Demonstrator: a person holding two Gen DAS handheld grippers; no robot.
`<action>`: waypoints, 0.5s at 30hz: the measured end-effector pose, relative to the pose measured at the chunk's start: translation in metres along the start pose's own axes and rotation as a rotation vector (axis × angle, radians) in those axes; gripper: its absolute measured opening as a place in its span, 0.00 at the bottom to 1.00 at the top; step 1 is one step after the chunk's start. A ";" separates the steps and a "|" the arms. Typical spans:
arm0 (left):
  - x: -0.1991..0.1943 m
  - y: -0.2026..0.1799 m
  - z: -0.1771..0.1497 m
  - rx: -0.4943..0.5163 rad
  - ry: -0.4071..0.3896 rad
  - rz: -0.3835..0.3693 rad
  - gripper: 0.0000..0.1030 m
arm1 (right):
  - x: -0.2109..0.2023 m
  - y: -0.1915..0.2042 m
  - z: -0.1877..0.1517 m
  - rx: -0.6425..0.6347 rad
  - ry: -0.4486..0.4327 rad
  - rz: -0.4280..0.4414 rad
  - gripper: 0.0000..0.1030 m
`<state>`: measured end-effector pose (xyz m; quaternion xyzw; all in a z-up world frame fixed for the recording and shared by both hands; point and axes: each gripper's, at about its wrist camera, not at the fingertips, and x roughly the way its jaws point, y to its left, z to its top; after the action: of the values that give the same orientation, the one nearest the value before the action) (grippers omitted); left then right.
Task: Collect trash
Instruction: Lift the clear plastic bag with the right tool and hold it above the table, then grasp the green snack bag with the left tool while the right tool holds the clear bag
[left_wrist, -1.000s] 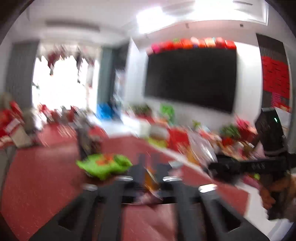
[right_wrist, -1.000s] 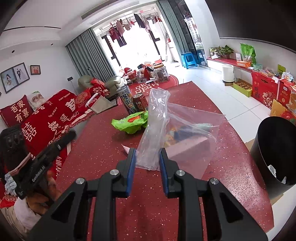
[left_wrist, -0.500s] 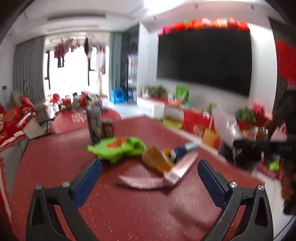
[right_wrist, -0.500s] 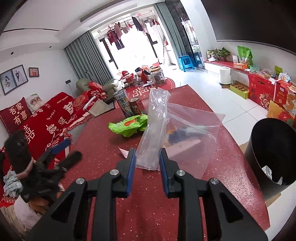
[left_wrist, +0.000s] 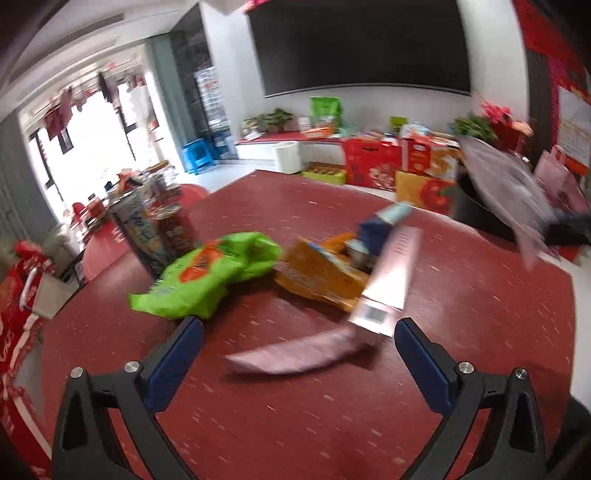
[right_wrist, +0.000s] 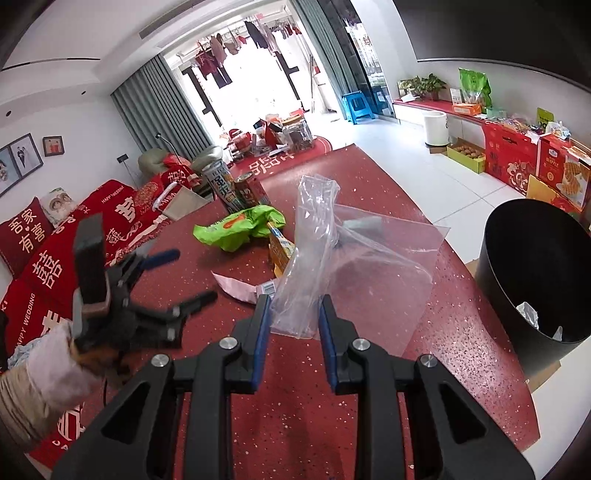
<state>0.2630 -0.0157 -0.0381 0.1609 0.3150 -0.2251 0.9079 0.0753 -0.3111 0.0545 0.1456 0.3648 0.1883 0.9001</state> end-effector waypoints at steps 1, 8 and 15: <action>0.001 0.012 0.005 -0.037 -0.002 0.018 1.00 | 0.002 -0.001 0.000 0.003 0.003 -0.002 0.26; 0.039 0.047 0.031 0.022 0.035 0.206 1.00 | 0.019 -0.008 0.002 0.023 0.033 0.005 0.27; 0.090 0.051 0.026 0.144 0.123 0.312 1.00 | 0.029 -0.011 0.003 0.031 0.052 0.008 0.27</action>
<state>0.3648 -0.0115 -0.0691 0.2860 0.3240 -0.0932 0.8969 0.0996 -0.3085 0.0345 0.1560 0.3905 0.1898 0.8872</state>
